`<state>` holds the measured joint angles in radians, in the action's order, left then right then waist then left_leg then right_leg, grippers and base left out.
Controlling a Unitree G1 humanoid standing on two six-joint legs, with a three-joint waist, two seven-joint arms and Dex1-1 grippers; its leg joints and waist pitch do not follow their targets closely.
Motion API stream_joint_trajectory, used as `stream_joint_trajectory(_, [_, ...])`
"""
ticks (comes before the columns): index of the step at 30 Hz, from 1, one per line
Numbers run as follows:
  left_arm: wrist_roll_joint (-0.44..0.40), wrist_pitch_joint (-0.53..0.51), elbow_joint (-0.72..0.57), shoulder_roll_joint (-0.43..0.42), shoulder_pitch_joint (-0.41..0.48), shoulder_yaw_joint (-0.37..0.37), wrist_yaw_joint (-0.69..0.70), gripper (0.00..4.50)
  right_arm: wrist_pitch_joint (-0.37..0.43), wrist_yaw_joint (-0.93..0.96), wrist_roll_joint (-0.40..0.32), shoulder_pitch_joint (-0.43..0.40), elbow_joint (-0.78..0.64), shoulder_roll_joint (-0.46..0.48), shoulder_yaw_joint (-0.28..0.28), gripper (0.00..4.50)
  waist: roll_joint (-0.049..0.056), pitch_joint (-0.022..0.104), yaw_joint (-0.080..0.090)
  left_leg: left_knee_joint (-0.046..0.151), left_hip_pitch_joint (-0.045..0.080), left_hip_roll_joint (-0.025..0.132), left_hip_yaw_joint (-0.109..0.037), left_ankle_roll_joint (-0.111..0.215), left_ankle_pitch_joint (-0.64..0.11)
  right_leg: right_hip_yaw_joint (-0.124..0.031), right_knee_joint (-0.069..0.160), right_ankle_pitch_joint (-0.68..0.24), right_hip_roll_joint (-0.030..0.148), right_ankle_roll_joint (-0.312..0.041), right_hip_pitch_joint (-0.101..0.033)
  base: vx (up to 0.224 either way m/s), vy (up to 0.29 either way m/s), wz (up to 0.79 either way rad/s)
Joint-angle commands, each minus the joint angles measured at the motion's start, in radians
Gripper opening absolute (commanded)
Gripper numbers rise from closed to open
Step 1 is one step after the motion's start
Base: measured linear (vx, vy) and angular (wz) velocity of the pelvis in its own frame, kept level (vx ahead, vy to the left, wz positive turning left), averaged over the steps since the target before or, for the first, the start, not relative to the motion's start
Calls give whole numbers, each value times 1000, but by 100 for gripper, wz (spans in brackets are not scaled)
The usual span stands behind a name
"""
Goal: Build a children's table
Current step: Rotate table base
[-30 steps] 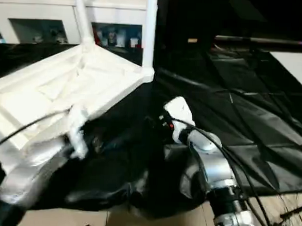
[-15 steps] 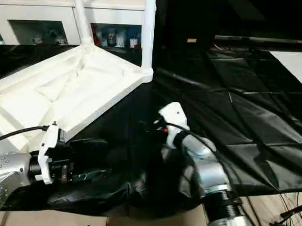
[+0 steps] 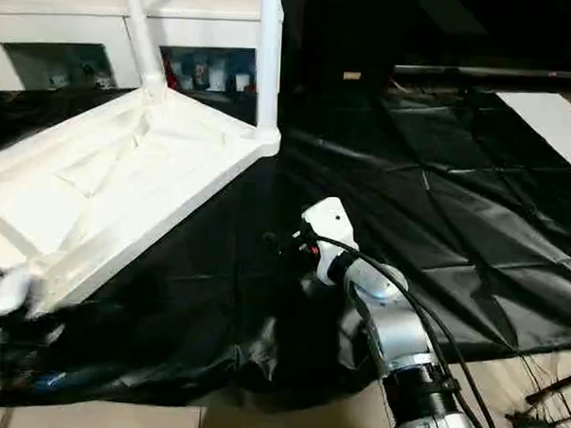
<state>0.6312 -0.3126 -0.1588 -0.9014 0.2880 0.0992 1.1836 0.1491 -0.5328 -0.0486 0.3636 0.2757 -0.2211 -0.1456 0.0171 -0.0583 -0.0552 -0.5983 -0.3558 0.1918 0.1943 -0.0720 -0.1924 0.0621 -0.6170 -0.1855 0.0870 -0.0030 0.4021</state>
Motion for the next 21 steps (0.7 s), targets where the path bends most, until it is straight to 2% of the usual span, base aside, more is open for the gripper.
stream_joint_trajectory(1, [-15,-11,19,-22,17,42,11,448,2,2,-8,5,-11,-2,8,414,20,49,0,96,13,32,-23,-31,-401,-48,78,-327,40,-168,-29,0,0,0])
stream_joint_trajectory(2, [-36,-8,45,-49,52,62,30,448,0,1,-6,6,-7,-1,9,414,23,48,0,95,16,33,-23,-28,-397,-49,79,-325,40,-169,-26,0,0,0])
stream_joint_trajectory(8, [-77,-8,109,-110,98,103,56,448,-4,-2,-4,7,-1,-3,9,414,28,44,-4,99,22,36,-22,-30,-423,-52,81,-327,40,-179,-19,0,0,0])
stream_joint_trajectory(13, [-93,13,188,-140,112,163,55,448,-3,-1,-4,5,-2,-3,8,414,28,44,-3,100,21,34,-25,-33,-435,-51,81,-331,41,-176,-22,0,0,0])
stream_joint_trajectory(15, [-113,46,277,-164,117,232,63,448,-4,-1,-3,3,-2,-4,10,414,29,44,-3,100,22,35,-24,-30,-434,-52,81,-330,42,-178,-21,0,0,0])
stream_joint_trajectory(18, [-120,68,341,-183,111,282,67,448,-5,-1,-3,1,-1,-5,10,414,29,44,-4,99,21,34,-24,-27,-426,-53,81,-320,41,-181,-22,0,0,0])
stream_joint_trajectory(19, [-117,72,362,-189,102,299,66,448,-6,-1,-2,1,0,-6,10,414,26,45,-3,99,22,34,-24,-27,-427,-53,81,-323,41,-181,-23,0,0,0])
stream_joint_trajectory(20, [-115,75,374,-192,97,308,66,448,-7,-1,-2,1,1,-6,10,414,28,45,-4,100,23,34,-25,-29,-432,-53,80,-329,41,-183,-22,0,0,0])
stream_joint_trajectory(21, [-80,83,421,-190,53,361,71,448,-8,-2,0,2,5,-6,9,414,26,44,-6,100,27,35,-24,-30,-443,-53,82,-338,40,-184,-19,0,0,0])
